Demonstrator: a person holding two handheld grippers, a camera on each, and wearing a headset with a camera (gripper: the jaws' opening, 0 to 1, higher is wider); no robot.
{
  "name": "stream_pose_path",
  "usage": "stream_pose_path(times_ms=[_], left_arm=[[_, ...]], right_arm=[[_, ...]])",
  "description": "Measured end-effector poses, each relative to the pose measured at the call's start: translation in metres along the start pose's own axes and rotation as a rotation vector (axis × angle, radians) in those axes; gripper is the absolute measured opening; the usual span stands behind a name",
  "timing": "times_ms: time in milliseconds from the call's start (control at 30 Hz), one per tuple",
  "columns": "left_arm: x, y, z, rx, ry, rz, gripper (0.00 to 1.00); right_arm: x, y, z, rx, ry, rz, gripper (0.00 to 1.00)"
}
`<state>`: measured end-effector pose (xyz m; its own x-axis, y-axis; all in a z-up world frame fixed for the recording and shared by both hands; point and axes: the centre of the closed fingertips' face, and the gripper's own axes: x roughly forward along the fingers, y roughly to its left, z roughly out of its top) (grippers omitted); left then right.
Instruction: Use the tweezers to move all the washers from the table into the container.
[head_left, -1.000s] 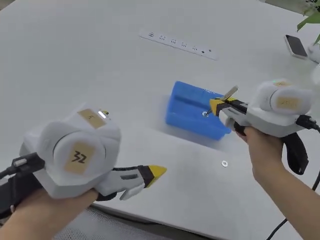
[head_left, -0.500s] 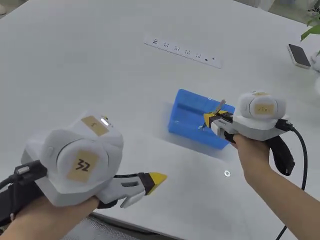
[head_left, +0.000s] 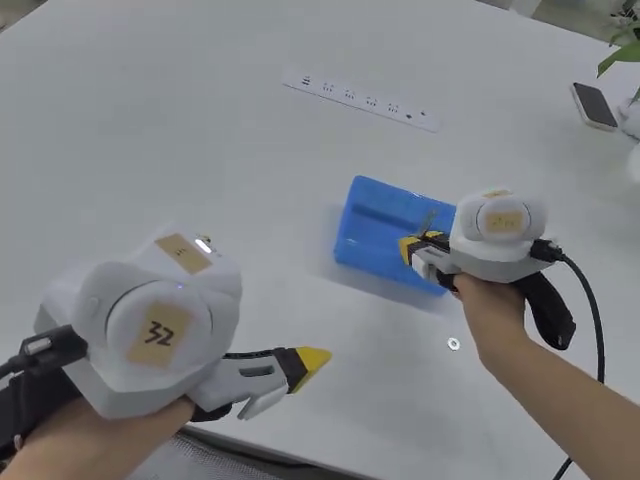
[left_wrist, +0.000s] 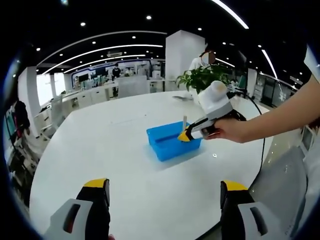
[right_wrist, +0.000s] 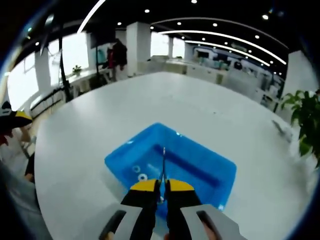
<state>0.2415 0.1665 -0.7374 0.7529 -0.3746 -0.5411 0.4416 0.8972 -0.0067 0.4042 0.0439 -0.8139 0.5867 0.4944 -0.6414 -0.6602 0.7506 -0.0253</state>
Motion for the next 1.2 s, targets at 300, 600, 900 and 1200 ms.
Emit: stream_pose_path(times_ms=[300, 600, 900, 1200], left_arm=[[0.000, -0.004, 0.003, 0.008, -0.002, -0.003, 0.94], [-0.009, -0.007, 0.011, 0.016, -0.036, 0.006, 0.96], [-0.012, -0.023, 0.017, 0.027, -0.054, -0.023, 0.96], [-0.010, -0.039, 0.026, 0.066, -0.063, -0.061, 0.96]], right_arm=[[0.001, -0.002, -0.001, 0.024, -0.004, 0.007, 0.03], [-0.012, -0.012, 0.008, 0.086, -0.061, 0.020, 0.04], [-0.074, -0.036, 0.030, 0.162, -0.196, -0.020, 0.04], [-0.133, -0.037, 0.019, 0.195, -0.281, -0.080, 0.04]])
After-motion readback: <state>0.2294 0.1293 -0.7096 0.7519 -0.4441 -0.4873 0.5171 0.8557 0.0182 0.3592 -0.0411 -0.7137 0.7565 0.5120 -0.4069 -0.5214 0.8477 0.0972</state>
